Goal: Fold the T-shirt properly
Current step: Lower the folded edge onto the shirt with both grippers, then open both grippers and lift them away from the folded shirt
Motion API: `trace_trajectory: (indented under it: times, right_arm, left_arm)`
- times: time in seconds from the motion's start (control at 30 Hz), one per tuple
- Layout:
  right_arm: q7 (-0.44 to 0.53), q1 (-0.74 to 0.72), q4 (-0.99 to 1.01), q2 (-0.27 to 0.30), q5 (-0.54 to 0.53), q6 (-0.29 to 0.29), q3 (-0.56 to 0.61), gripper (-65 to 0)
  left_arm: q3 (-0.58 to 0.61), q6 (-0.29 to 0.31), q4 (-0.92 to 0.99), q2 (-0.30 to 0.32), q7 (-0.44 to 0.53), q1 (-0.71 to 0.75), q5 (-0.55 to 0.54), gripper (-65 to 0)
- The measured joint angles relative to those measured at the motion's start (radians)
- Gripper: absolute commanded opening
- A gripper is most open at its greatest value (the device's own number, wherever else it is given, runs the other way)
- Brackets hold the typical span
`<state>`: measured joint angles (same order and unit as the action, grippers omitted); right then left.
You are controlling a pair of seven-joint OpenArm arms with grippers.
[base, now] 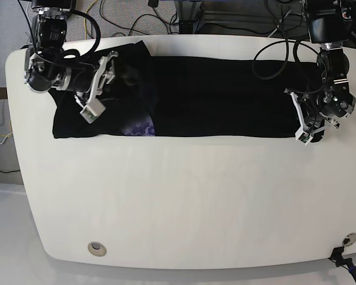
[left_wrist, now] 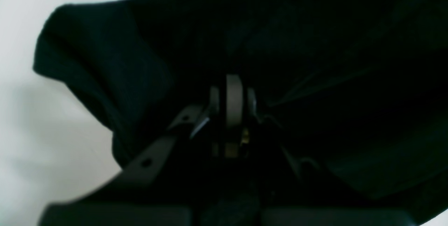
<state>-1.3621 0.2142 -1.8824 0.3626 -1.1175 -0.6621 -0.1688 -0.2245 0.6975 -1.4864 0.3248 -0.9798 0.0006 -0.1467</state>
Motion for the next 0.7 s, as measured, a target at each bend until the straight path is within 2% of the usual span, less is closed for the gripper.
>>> trace_trajectory:
  times: [0.07,0.17,0.23,0.3,0.4,0.5,0.6,0.7]
  right_arm:
    - [0.001,-0.008,-0.001,-0.003,-0.037,0.000,-0.108,-28.2]
    - [0.008,-0.076,0.046,-0.036,-0.016,0.004,-0.228,-28.3]
    - [0.036,-0.117,0.100,-0.077,0.044,0.006,-0.259,-28.3]
    - [0.075,-0.132,0.135,-0.121,0.093,0.006,-0.256,-28.3]
    - [0.102,-0.161,0.159,-0.187,0.222,0.008,-0.257,-28.5]
    - [0.114,-0.172,0.147,-0.261,0.249,0.008,-0.240,-32.6]
    - [0.113,-0.133,0.143,-0.306,0.288,0.008,-0.157,-36.7]
    - [0.112,-0.083,0.135,-0.325,0.334,0.008,-0.088,-37.2]
  left_arm:
    - [0.007,0.000,0.000,0.002,0.000,-0.001,0.001,-65.0]
    - [0.011,0.000,0.000,-0.003,0.000,0.000,0.000,-65.0]
    - [0.010,0.000,0.000,-0.002,0.000,-0.001,0.000,-65.0]
    - [0.010,0.000,0.000,-0.001,0.000,0.000,0.000,-65.0]
    - [0.010,0.000,0.001,-0.002,0.000,0.002,0.000,-65.0]
    - [0.011,0.000,0.001,-0.003,0.000,0.001,0.000,-65.0]
    - [0.010,0.000,0.000,-0.003,0.000,0.002,0.000,-65.0]
    - [0.010,0.000,0.001,-0.003,0.000,0.002,0.000,-65.0]
